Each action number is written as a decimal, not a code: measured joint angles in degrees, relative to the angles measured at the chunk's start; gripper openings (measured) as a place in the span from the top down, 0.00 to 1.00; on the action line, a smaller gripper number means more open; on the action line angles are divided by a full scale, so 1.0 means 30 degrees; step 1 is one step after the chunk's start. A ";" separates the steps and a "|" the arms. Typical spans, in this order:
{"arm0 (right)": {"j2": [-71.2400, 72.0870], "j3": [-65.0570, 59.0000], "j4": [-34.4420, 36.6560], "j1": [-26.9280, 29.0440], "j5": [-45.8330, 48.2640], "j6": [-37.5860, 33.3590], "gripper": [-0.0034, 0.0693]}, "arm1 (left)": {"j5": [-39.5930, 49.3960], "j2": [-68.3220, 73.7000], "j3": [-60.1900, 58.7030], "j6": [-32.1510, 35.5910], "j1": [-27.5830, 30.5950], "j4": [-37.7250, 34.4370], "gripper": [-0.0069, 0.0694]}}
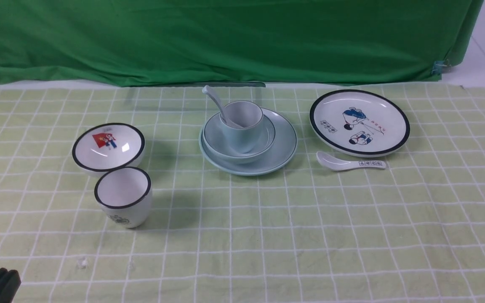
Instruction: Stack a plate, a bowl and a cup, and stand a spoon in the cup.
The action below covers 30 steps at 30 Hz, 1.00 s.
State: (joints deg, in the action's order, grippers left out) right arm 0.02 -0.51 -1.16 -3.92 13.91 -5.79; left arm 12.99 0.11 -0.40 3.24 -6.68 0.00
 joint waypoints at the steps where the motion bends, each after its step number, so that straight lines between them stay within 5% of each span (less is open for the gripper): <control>1: 0.0000 0.0000 0.0000 0.0000 0.0000 0.0000 0.70 | 0.0000 0.0000 0.0000 0.0015 0.0000 0.0000 0.92; 30: 0.0000 0.0000 0.0000 0.0000 0.0000 0.0000 0.68 | 0.0000 0.0000 0.0000 0.0015 0.0000 0.0000 0.92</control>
